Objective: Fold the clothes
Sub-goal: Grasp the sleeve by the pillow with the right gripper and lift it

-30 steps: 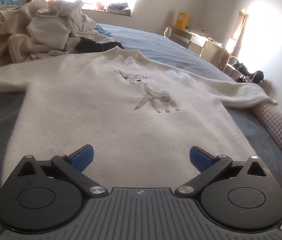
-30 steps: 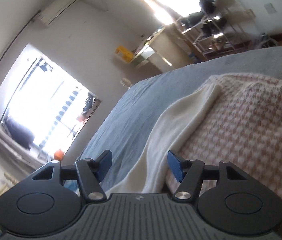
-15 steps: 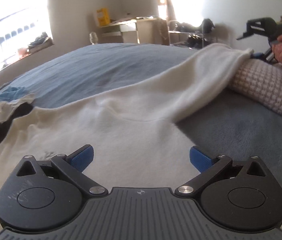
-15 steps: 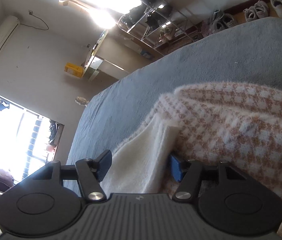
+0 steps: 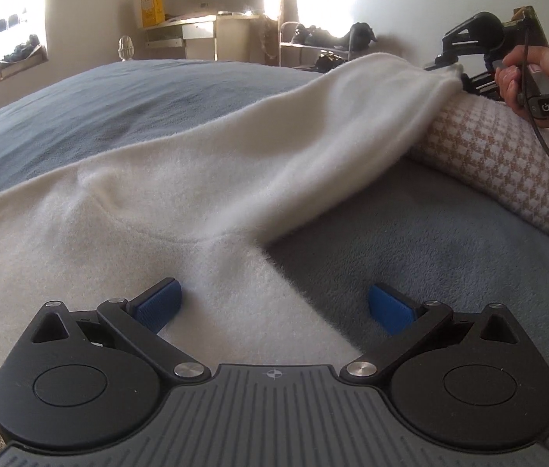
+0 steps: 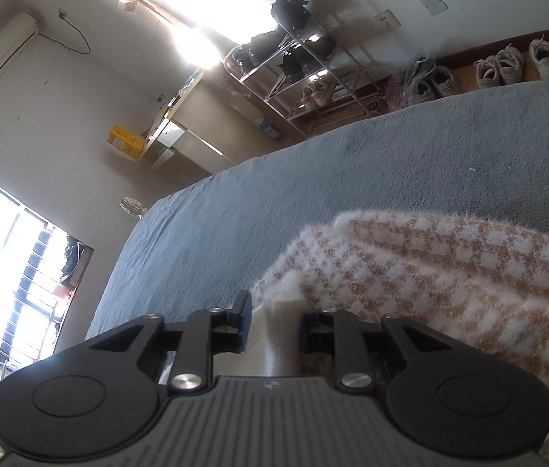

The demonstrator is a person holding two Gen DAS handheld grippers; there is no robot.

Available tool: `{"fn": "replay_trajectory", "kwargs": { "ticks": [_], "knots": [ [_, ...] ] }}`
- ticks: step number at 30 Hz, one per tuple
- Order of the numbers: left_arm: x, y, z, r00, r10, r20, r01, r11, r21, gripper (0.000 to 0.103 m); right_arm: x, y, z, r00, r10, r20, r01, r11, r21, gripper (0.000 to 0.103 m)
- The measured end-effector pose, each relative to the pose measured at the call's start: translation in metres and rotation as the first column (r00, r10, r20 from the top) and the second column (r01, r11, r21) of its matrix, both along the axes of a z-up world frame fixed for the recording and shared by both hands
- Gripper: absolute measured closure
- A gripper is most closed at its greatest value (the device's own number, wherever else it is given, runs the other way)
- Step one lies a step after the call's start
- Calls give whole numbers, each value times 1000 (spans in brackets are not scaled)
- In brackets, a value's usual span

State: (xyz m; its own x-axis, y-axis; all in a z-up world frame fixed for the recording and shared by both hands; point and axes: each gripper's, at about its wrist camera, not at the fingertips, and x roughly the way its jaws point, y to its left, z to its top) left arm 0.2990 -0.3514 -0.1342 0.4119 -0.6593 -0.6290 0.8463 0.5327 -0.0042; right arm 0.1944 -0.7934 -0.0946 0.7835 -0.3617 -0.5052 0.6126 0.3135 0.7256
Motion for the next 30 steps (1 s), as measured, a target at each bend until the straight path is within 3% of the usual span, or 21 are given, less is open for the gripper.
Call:
{"fn": "replay_trajectory", "kwargs": {
  "ticks": [7,11,15,17,20,23,30],
  "knots": [
    [6,2,4,1000,0,-30,-1,999,-32,0,-8,22,39,994,35,106,-23,994,-104,93],
    [14,22,17,993,32,-111,-42,995,-85,0,3,60,88,976,150,159,-117,973,-198,94],
    [18,68,34,977,116,-179,-139,983,-119,0,23,113,129,935,294,199,-234,931,-281,93],
    [16,98,43,972,165,-166,-186,975,-118,0,34,147,143,900,376,221,-297,900,-319,93],
    [3,149,58,970,235,-54,-240,966,-97,0,50,202,155,839,496,224,-398,840,-369,93],
    [-10,199,70,956,293,0,-291,953,-85,0,68,256,161,774,599,203,-494,773,-398,94],
    [-36,303,68,906,419,-57,-422,894,-149,0,107,414,158,587,803,102,-688,562,-459,93]
  ]
}}
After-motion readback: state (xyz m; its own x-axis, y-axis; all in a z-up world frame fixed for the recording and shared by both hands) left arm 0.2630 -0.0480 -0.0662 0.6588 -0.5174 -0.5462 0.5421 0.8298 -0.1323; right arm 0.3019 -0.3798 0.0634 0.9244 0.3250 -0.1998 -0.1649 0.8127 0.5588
